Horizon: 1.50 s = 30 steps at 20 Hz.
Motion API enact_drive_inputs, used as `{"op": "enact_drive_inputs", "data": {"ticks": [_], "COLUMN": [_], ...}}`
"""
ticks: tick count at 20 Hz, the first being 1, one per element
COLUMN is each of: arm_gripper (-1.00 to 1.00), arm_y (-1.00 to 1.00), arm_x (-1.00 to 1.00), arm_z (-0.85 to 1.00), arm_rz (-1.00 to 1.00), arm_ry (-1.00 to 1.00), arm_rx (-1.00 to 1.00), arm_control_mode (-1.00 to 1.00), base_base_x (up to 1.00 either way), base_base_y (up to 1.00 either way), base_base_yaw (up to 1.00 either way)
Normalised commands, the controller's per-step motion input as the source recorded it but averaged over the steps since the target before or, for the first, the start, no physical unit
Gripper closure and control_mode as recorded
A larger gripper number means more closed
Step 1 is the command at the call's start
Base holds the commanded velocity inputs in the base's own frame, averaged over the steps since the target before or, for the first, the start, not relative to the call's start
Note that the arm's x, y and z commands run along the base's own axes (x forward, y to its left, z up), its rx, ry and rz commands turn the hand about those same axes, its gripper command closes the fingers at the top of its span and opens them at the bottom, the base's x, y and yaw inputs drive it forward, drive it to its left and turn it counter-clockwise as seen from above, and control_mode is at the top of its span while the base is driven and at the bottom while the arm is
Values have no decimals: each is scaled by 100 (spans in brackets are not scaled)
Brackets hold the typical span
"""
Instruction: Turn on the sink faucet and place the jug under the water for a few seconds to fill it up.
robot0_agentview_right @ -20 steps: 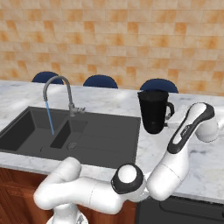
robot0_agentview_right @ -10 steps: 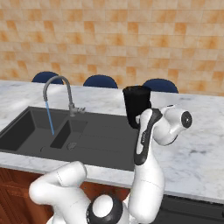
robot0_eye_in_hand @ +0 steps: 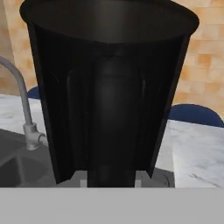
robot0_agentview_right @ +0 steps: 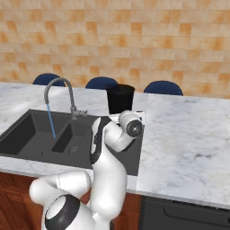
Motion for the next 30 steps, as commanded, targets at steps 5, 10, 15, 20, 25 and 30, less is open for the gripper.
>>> {"op": "enact_drive_inputs", "data": {"ticks": [5, 10, 15, 20, 25, 30], "arm_gripper": [100, 100, 100, 100, 100, 100], "arm_y": [15, 9, 9, 25, 47, 49], "arm_x": [0, -3, -16, -22, -17, 0], "arm_z": [67, 57, 41, 6, 0, -3], "arm_rz": [9, 25, 33, 33, 28, 19], "arm_ry": [19, 20, 15, 3, 0, 0], "arm_rx": [15, 10, 4, 1, 0, 0], "arm_control_mode": [-100, -100, -100, -100, -100, -100], "base_base_x": [0, 0, 0, 0, 0, 0], "base_base_y": [0, 0, 0, 0, 0, 0], "base_base_yaw": [0, 0, 0, 0, 0, 0]}}
